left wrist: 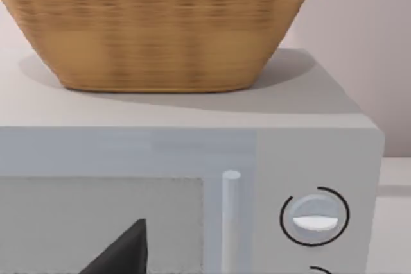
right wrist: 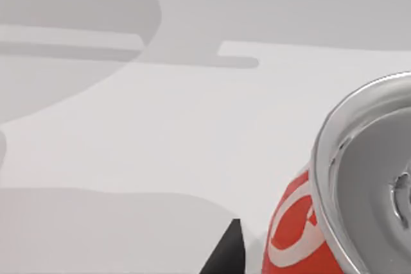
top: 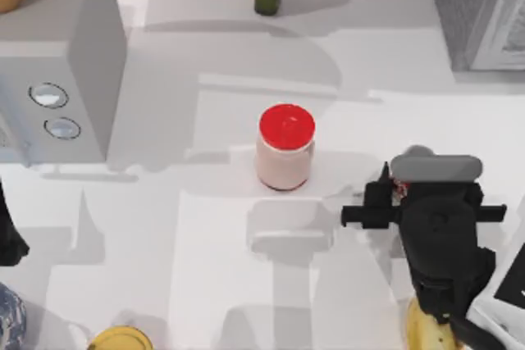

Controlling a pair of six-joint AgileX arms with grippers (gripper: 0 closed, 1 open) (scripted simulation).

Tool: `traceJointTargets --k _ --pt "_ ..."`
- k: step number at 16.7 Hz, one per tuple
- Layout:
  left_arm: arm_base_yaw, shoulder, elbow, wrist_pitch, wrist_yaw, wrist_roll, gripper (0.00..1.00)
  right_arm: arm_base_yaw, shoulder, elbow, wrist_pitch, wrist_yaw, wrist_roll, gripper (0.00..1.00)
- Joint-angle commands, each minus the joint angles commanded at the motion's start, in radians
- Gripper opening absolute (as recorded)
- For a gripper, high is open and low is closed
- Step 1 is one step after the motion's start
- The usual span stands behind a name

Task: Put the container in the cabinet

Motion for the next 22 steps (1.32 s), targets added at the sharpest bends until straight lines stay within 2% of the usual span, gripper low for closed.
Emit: traceJointTargets --k 3,6,17,22 --pt "0.000 0.000 0.000 0.000 0.000 0.000 1.00 -0.001 -0.013 0.004 -0.013 0.000 0.001 0.00" --pt "0.000 0.000 0.000 0.000 0.000 0.000 1.00 -0.001 -0.109 0.033 -0.110 -0.002 0.001 0.00" --pt "0.000 0.000 0.000 0.000 0.000 0.000 1.00 0.000 -0.617 0.152 -0.795 -0.008 -0.001 0.00" --pt "0.000 0.000 0.000 0.000 0.000 0.000 1.00 0.000 -0.682 0.179 -0.860 -0.010 -0.002 0.00"
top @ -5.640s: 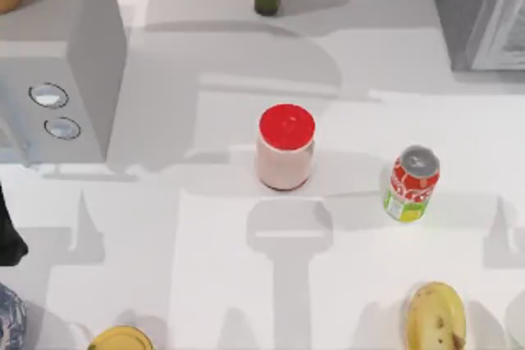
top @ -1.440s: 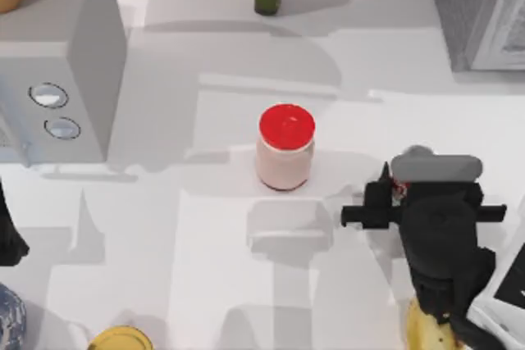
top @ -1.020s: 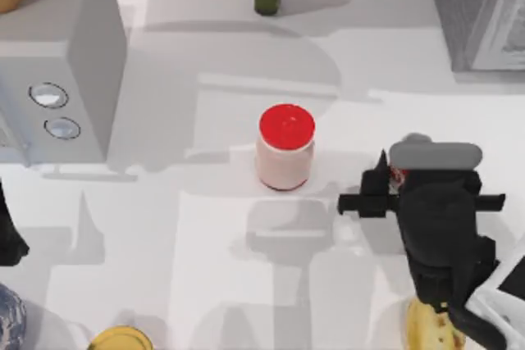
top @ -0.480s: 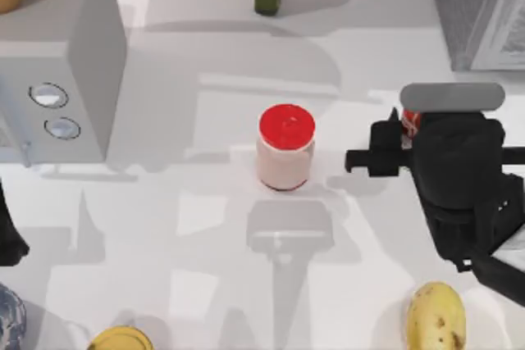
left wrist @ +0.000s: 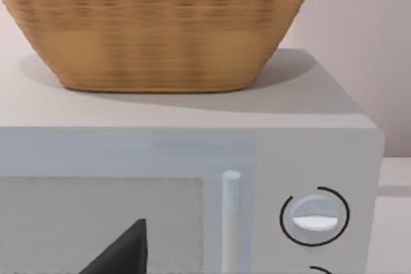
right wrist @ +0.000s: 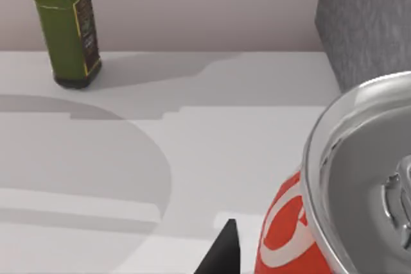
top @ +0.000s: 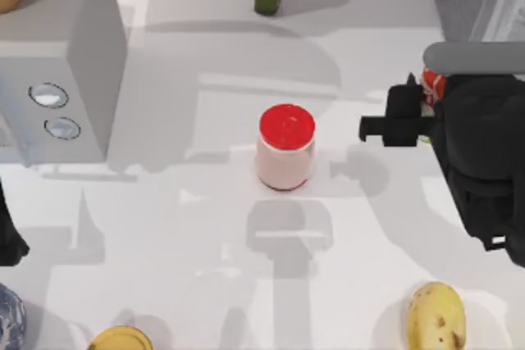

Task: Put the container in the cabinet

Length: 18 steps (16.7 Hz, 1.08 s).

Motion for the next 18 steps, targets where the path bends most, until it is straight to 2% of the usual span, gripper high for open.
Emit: traceJointTargets --k 4,8,14,18 --pt "0.000 0.000 0.000 0.000 0.000 0.000 1.00 -0.007 -0.005 -0.013 -0.004 -0.008 -0.006 0.00" --pt "0.000 0.000 0.000 0.000 0.000 0.000 1.00 -0.089 -0.124 -0.121 -0.043 -0.093 -0.048 0.00" --pt "0.000 0.000 0.000 0.000 0.000 0.000 1.00 -0.319 -0.552 -0.348 -0.147 -0.296 -0.126 0.00" --pt "0.000 0.000 0.000 0.000 0.000 0.000 1.00 -0.379 -0.870 -0.439 -0.205 -0.397 -0.163 0.00"
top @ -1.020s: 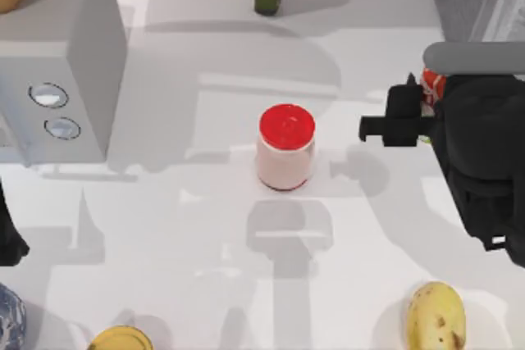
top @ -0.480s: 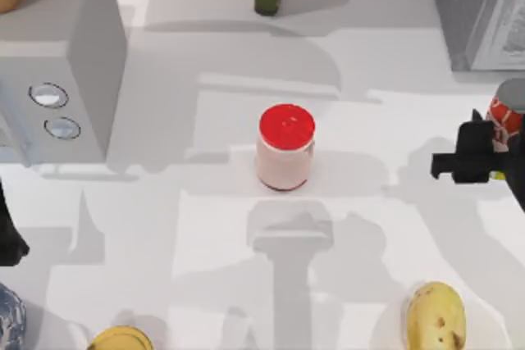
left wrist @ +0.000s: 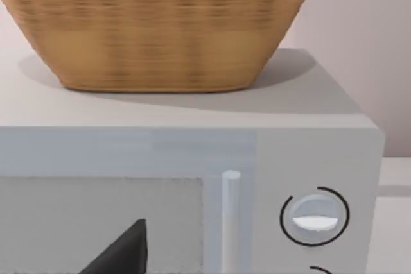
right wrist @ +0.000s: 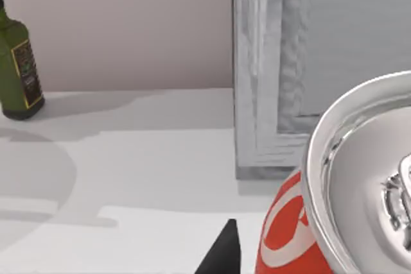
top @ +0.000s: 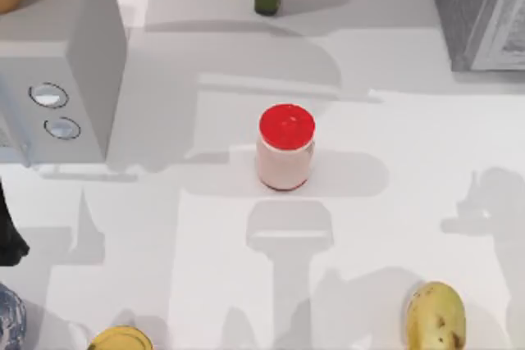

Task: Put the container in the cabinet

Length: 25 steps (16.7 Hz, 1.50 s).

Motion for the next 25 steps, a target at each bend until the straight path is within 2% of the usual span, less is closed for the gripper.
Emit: traceJointTargets --k 5,10,18,25 --pt "0.000 0.000 0.000 0.000 0.000 0.000 1.00 -0.173 -0.379 -0.120 -0.106 -0.179 -0.054 0.00" --pt "0.000 0.000 0.000 0.000 0.000 0.000 1.00 -0.304 -0.527 -0.185 -0.180 -0.270 -0.091 0.00" --pt "0.000 0.000 0.000 0.000 0.000 0.000 1.00 -0.293 -0.479 -0.125 -0.202 -0.260 -0.086 0.00" --pt "0.000 0.000 0.000 0.000 0.000 0.000 1.00 -0.250 -0.152 0.295 -0.298 -0.217 -0.082 0.00"
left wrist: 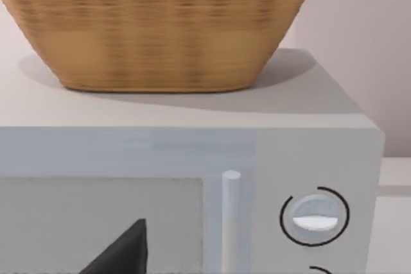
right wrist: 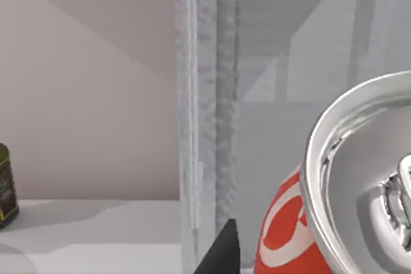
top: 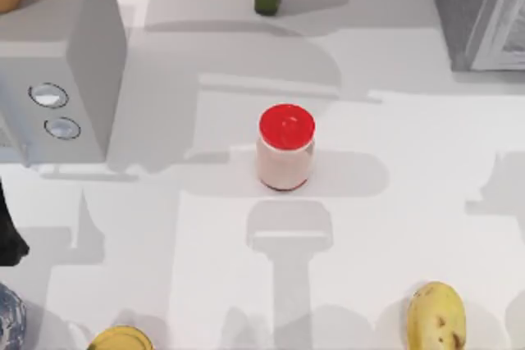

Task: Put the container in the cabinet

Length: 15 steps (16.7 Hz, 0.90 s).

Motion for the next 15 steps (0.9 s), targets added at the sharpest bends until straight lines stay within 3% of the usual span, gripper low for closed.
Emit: traceJointTargets --k 15 --pt "0.000 0.000 0.000 0.000 0.000 0.000 1.00 0.088 0.636 0.869 -0.198 0.094 0.005 0.00"
